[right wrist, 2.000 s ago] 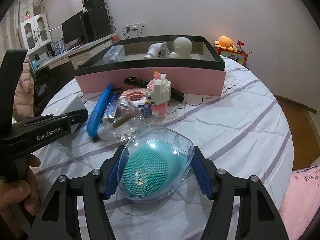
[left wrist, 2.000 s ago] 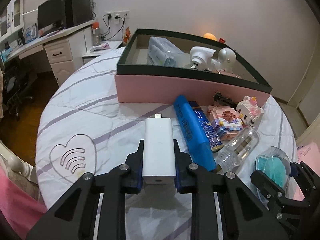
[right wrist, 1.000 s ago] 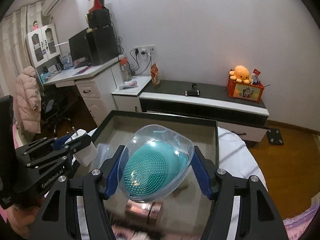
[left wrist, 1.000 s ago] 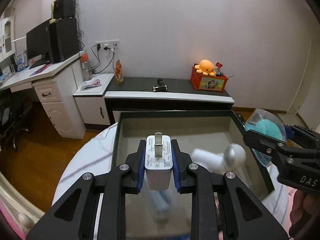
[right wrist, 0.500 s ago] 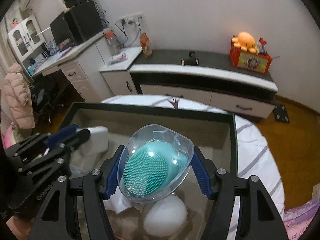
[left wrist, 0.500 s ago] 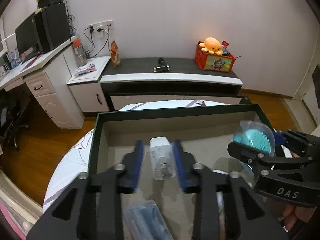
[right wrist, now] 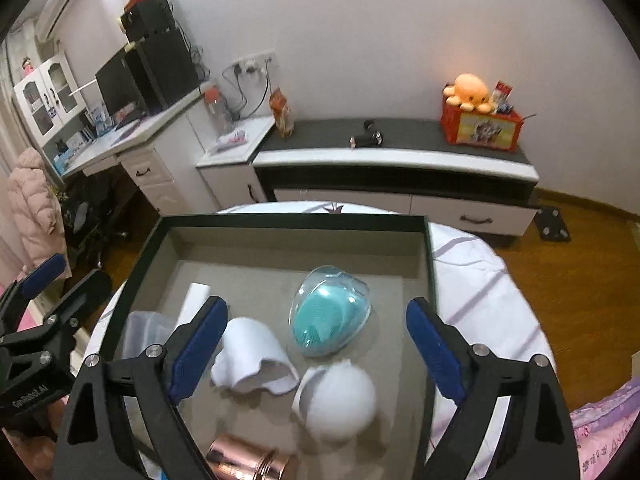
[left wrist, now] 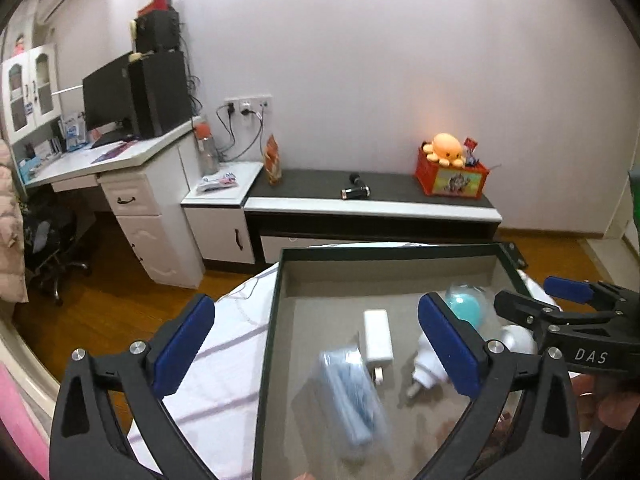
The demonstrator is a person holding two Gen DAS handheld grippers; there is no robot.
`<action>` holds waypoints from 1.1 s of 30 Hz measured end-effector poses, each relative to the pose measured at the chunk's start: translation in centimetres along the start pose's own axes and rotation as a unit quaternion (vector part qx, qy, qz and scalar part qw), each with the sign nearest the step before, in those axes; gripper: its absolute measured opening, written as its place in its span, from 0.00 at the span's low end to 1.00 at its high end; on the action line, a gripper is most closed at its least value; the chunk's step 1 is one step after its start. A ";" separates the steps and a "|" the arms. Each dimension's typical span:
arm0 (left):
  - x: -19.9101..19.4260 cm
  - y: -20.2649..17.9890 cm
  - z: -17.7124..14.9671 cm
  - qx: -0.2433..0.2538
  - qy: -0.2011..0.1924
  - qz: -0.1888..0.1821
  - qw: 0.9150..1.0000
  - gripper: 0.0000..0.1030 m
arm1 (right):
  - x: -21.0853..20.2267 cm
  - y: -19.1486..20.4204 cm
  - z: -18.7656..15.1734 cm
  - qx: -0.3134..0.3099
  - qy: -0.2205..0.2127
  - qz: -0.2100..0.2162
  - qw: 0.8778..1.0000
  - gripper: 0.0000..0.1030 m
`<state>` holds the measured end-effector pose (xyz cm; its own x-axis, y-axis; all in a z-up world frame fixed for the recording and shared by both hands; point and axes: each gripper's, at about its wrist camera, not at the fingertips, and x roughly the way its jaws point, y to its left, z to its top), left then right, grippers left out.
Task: Organize rigid objects
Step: 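Withdraw both tools from the box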
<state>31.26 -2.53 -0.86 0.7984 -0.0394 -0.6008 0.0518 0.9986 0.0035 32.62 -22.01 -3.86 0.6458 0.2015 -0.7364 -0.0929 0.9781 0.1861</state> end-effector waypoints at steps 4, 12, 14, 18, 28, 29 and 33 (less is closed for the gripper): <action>-4.4 0.7 -1.4 -0.010 -0.024 0.003 1.000 1.00 | -4.3 1.4 -2.1 -0.001 -0.039 -0.003 0.999 0.90; -13.2 1.3 -5.2 -0.016 -0.070 0.019 0.997 1.00 | -13.1 4.1 -7.6 -0.005 -0.117 -0.006 0.993 0.90; -14.7 1.1 -6.1 -0.018 -0.072 0.025 0.997 1.00 | -15.2 4.8 -9.2 -0.006 -0.131 -0.003 0.991 0.90; -17.6 0.8 -8.4 -0.024 -0.073 0.029 0.997 1.00 | -18.3 5.8 -12.0 -0.007 -0.154 0.004 0.988 0.90; -21.3 0.5 -13.0 -0.038 -0.053 0.020 0.998 1.00 | -22.1 6.1 -19.3 0.010 -0.180 -0.002 0.984 0.90; -21.4 0.5 -13.2 -0.038 -0.053 0.018 0.998 1.00 | -22.3 5.9 -19.8 0.009 -0.180 -0.004 0.984 0.90; -22.4 0.3 -14.4 -0.035 -0.054 0.018 0.998 1.00 | -22.6 5.7 -21.2 0.008 -0.176 -0.015 0.984 0.90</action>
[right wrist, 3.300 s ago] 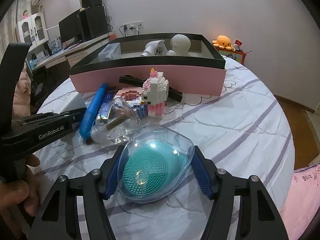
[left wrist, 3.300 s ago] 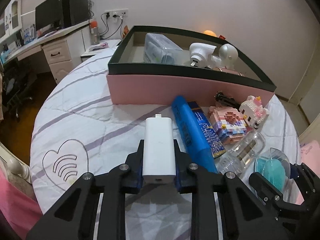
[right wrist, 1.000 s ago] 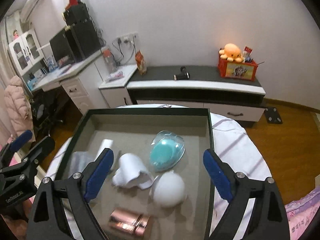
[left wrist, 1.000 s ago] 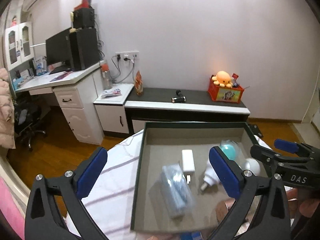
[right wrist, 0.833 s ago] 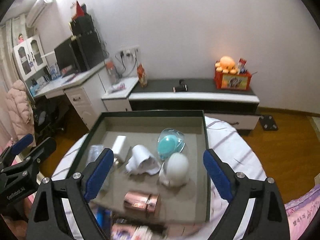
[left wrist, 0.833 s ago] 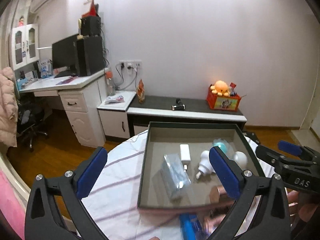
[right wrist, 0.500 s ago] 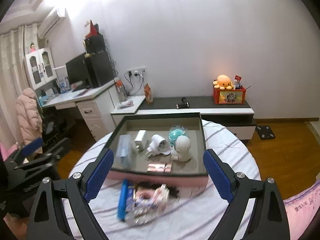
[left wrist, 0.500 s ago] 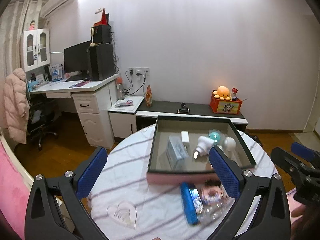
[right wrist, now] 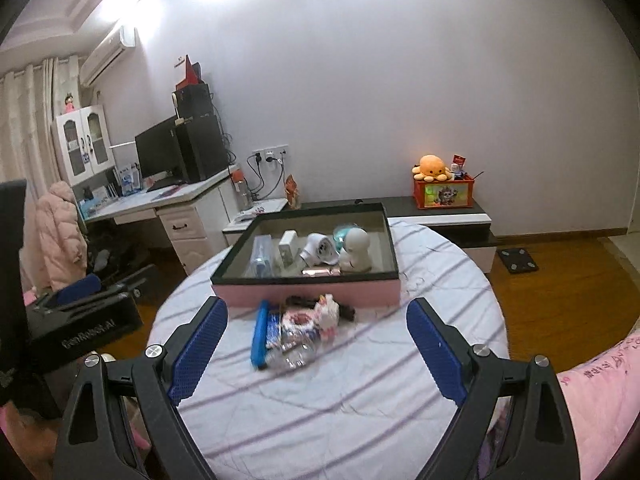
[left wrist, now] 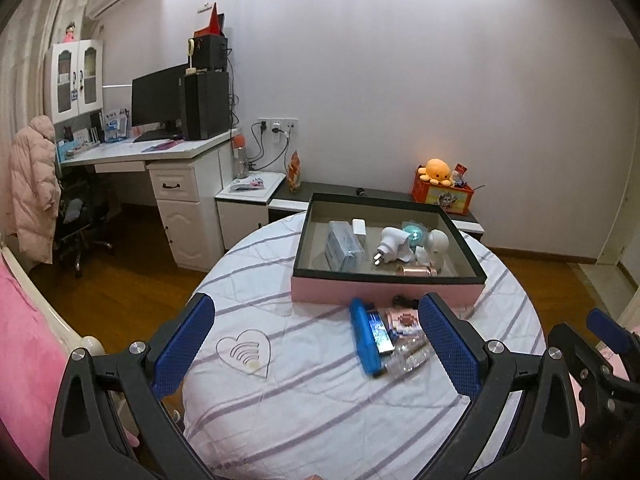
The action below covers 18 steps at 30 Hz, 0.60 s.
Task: Organize rigid objects
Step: 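Withdraw both tools from the box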
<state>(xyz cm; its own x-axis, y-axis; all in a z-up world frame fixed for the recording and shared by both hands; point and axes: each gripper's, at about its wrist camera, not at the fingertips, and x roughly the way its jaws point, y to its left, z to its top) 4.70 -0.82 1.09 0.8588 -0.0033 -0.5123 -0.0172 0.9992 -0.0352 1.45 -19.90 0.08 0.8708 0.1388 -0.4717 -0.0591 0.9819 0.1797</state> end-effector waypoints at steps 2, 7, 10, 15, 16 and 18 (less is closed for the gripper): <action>-0.5 -0.2 -0.5 0.007 -0.002 0.003 1.000 1.00 | -0.2 -0.4 -0.2 0.001 0.002 -0.001 1.000 0.90; -0.9 -0.2 -1.2 0.013 0.002 0.001 1.000 1.00 | -0.5 -0.3 -0.6 -0.001 0.005 -0.001 1.000 0.90; -0.9 0.2 -1.3 0.008 0.006 0.001 1.000 1.00 | -0.4 0.2 -0.7 -0.006 0.006 0.001 1.000 0.90; -0.9 0.7 -1.3 0.000 0.007 0.001 1.000 1.00 | -0.2 0.9 -0.9 -0.014 0.010 0.005 1.000 0.90; -0.8 0.7 -1.4 0.000 0.009 0.001 1.000 1.00 | -0.2 0.9 -1.0 -0.014 0.011 0.005 1.000 0.90; -0.6 0.8 -1.6 -0.001 0.012 0.000 1.000 1.00 | -0.1 1.0 -1.1 -0.016 0.014 0.005 1.000 0.90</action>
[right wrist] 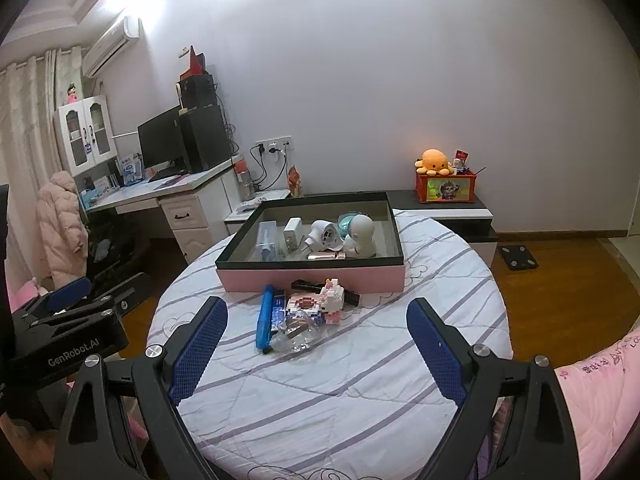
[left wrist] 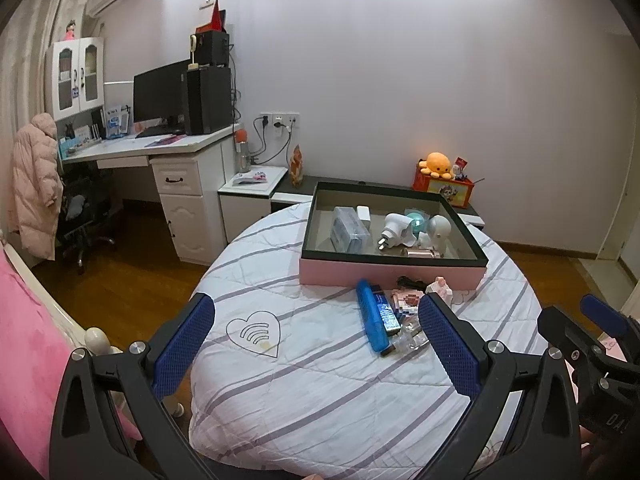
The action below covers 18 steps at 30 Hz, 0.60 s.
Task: Organize rigid objects
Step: 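Withdraw both tools from the box, then grasp the blue toothbrush case with the left tool while the right tool grasps the glass bottle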
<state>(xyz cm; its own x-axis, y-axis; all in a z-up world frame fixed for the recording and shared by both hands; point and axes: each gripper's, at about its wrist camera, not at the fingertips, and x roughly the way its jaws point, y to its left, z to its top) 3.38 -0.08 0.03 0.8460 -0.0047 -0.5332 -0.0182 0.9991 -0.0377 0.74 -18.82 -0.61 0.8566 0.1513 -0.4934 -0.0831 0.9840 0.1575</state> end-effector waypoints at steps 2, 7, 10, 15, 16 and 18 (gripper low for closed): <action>0.3 0.1 -0.2 -0.001 0.005 -0.001 1.000 1.00 | 0.2 0.0 -0.2 -0.001 0.006 -0.001 1.000 0.90; 2.0 0.4 -0.9 -0.008 0.026 -0.004 1.000 1.00 | 1.2 -0.3 -0.5 -0.002 0.020 -0.006 1.000 0.90; 3.2 0.4 -1.4 -0.010 0.040 -0.009 0.999 1.00 | 2.1 -0.6 -1.0 -0.003 0.032 -0.009 0.999 0.90; 6.2 -0.2 -2.4 -0.004 0.068 -0.021 0.997 1.00 | 4.2 -1.2 -1.9 -0.004 0.058 -0.011 0.998 0.90; 6.8 -0.3 -2.5 -0.004 0.073 -0.023 0.997 1.00 | 4.5 -1.2 -2.1 -0.005 0.063 -0.010 0.998 0.90; 8.2 -0.5 -2.6 -0.007 0.082 -0.028 0.996 1.00 | 5.6 -1.3 -2.5 -0.011 0.074 -0.011 0.997 0.90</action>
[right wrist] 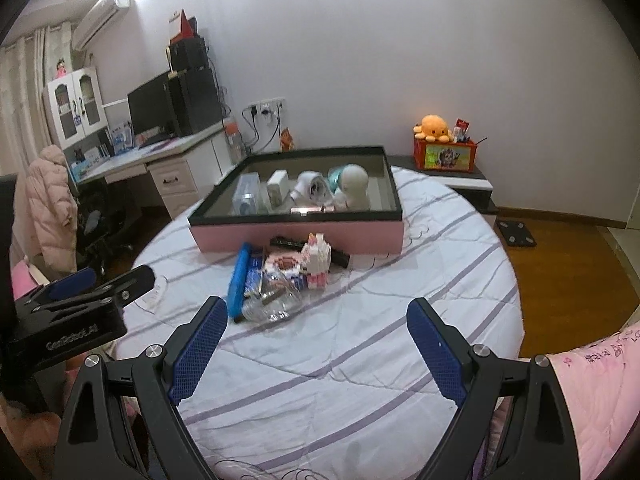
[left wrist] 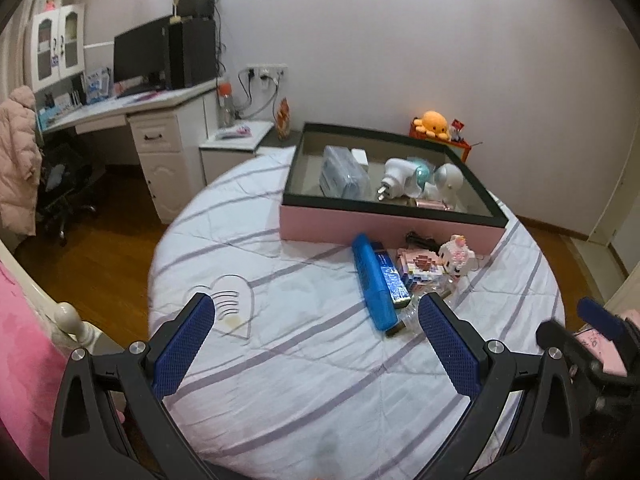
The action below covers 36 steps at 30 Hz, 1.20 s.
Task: Organize rigid objects
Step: 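Grasp the blue toothbrush case with the left tool while the right tool grasps the glass bottle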
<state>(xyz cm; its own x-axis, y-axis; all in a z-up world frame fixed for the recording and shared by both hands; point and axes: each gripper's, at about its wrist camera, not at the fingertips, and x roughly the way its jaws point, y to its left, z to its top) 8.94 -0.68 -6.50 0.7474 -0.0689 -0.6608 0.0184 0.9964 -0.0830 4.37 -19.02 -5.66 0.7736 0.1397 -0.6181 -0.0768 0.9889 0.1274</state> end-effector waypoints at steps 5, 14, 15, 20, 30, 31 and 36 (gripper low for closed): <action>3.9 -0.7 0.5 0.004 0.028 -0.016 0.999 1.00 | 2.8 0.0 -0.5 -0.010 0.029 0.003 1.000 0.90; 10.4 -1.5 1.3 0.005 0.085 -0.040 0.996 0.97 | 7.7 0.9 -1.0 -0.040 0.075 0.028 0.996 0.90; 11.1 -1.5 1.4 0.004 0.090 -0.043 0.995 0.93 | 8.4 1.3 -0.9 -0.047 0.080 0.034 0.995 0.90; 12.7 -1.3 1.9 -0.003 0.097 -0.051 0.994 0.79 | 10.3 2.9 -0.6 -0.072 0.092 0.050 0.992 0.90; 12.4 -1.3 2.0 0.007 0.094 -0.076 0.993 0.35 | 12.6 3.6 -0.4 -0.075 0.109 0.071 0.989 0.63; 12.5 -1.6 2.0 0.014 0.095 -0.075 0.993 0.36 | 12.6 3.7 -0.5 -0.077 0.108 0.070 0.989 0.63; 13.0 -2.6 1.8 0.033 0.091 -0.060 0.994 0.34 | 12.7 4.0 -0.5 -0.079 0.109 0.063 0.989 0.63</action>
<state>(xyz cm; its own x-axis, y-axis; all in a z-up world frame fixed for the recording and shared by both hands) 19.76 -4.10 -13.53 0.6053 -0.1891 -0.7732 0.1487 0.9811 -0.1236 13.54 -13.30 -13.41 0.5992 0.2535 -0.7594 -0.2747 0.9561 0.1023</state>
